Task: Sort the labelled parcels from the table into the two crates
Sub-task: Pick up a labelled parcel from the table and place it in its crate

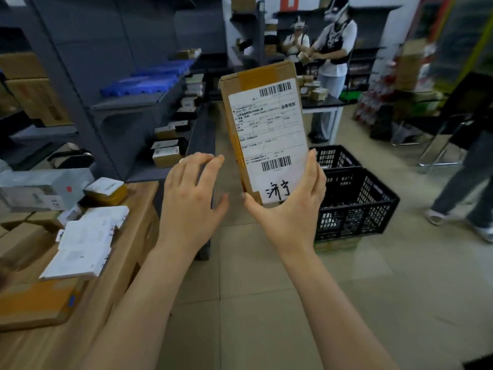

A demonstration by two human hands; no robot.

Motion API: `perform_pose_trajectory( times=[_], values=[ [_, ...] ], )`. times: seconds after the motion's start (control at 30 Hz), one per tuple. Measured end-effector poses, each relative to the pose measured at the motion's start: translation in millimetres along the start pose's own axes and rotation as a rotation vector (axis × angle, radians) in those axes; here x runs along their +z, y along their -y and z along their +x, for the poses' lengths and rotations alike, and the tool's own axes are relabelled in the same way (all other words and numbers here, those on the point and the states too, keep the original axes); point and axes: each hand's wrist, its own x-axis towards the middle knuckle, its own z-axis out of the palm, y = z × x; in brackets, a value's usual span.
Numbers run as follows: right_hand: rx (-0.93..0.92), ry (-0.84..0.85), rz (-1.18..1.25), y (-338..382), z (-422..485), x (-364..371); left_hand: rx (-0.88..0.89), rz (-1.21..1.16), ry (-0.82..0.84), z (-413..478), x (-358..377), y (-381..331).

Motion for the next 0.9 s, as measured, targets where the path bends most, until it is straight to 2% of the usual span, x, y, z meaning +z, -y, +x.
perform_pose_trajectory(
  times=[0.53, 0.9],
  values=[
    [0.215, -0.372, -0.36, -34, 49, 9, 0.296, -0.425, 0.142, 85, 115, -2],
    [0.354, -0.653, -0.598, -59, 2, -70, 0.532, -0.697, 0.222, 68, 138, -101]
  ],
)
